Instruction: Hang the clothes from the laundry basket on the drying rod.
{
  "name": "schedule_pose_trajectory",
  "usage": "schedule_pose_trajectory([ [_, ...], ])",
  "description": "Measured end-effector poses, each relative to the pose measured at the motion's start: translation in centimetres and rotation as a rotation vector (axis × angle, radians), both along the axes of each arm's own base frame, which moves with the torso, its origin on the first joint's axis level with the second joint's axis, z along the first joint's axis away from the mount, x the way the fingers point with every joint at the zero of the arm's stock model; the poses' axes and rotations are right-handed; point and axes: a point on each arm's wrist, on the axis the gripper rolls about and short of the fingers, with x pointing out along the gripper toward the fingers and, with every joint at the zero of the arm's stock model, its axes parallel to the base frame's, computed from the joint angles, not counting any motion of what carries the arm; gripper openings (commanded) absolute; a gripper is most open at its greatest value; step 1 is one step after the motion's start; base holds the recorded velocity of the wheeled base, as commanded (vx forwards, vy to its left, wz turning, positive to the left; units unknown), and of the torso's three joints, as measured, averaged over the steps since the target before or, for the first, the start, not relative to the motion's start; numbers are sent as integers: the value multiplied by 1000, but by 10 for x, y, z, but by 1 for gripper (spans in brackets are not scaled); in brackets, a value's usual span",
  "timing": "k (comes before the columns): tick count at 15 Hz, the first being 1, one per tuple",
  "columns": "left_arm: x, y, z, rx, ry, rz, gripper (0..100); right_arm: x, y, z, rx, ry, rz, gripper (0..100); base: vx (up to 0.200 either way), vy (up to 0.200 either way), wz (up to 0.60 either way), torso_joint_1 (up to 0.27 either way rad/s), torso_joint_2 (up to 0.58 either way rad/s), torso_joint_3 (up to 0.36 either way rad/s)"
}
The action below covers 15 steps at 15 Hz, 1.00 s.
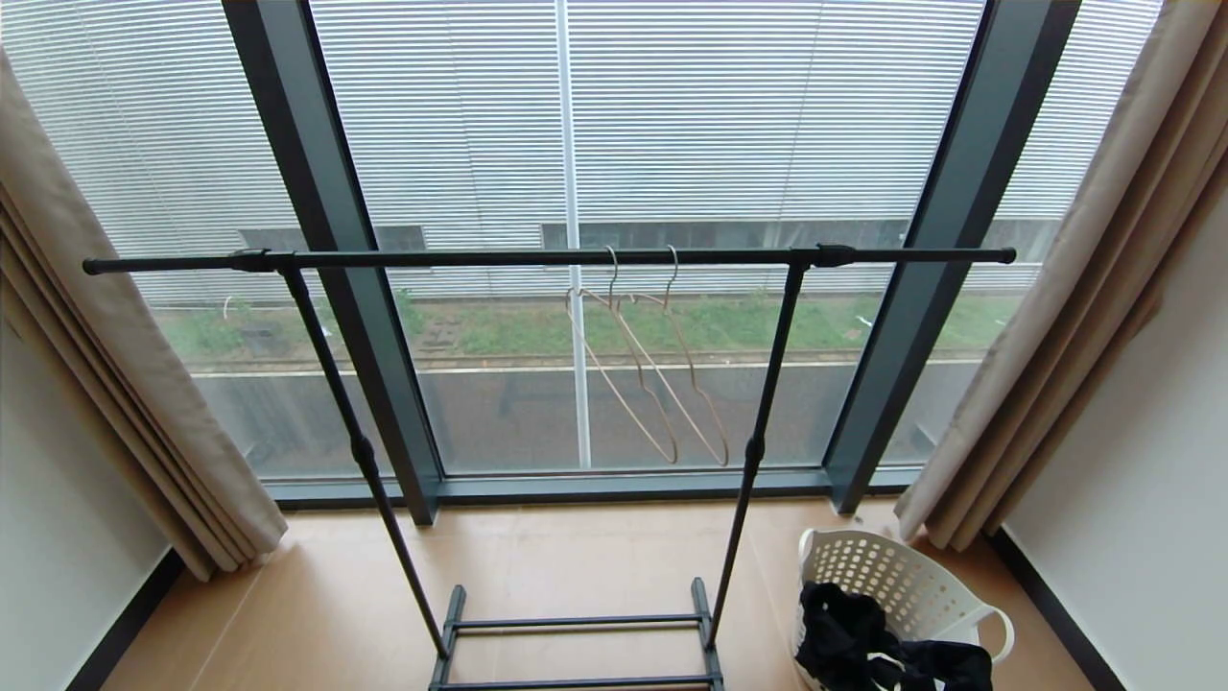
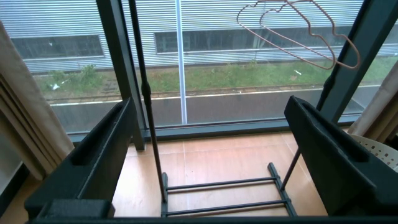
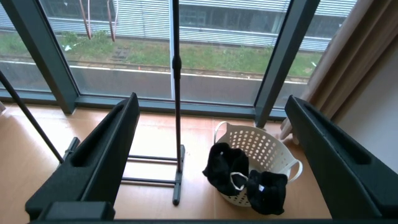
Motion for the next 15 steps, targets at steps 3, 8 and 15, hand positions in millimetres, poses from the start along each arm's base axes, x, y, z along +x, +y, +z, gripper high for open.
schedule_pose_trajectory([
  [3,0,0,0,-1,0,0,100,0,0,0,0,0,1,100,0,0,0,0,0,0],
  [8,0,0,0,40,-2,-4,100,0,0,0,-9,0,3,100,0,0,0,0,0,0],
  [15,0,0,0,3,1,-15,100,0,0,0,-12,0,5,100,0,0,0,0,0,0],
])
